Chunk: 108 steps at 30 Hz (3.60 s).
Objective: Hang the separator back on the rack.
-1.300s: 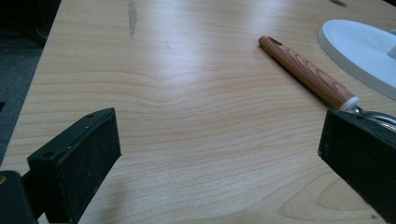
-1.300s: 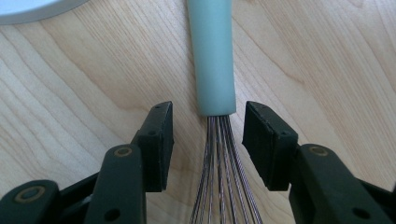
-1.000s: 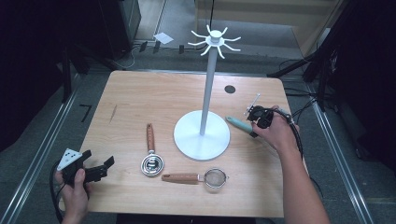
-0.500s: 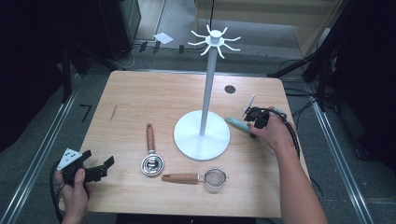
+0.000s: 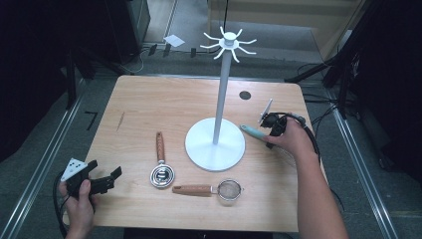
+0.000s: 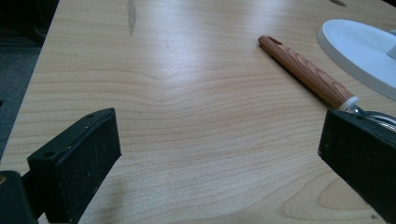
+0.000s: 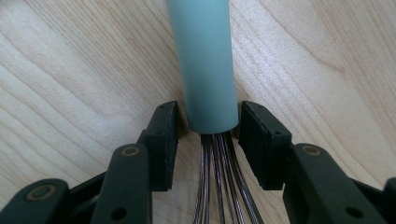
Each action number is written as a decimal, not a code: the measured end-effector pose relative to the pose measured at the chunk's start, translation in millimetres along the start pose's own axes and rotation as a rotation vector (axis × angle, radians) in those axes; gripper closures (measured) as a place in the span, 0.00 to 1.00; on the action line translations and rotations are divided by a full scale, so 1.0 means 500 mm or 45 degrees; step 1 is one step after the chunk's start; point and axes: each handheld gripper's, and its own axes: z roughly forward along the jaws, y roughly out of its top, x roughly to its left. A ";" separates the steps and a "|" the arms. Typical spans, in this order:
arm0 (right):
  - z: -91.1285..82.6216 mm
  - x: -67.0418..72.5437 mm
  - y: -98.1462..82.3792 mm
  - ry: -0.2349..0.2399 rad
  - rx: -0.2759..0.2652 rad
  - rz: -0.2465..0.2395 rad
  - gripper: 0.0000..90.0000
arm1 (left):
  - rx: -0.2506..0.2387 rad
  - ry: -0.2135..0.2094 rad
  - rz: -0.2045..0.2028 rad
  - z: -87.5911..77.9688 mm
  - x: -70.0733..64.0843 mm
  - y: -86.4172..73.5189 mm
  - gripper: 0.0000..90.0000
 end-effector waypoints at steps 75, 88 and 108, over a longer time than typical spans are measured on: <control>-0.158 0.111 -0.117 0.013 -1.112 0.279 0.79 | 0.008 0.020 0.014 0.002 -0.003 0.000 0.00; -0.199 0.145 -0.133 -0.026 -1.305 0.257 0.79 | 0.010 0.025 0.015 0.002 -0.004 0.000 0.00; -0.239 0.181 -0.127 0.003 -1.495 0.228 0.79 | 0.007 0.022 0.013 0.002 -0.004 0.000 0.00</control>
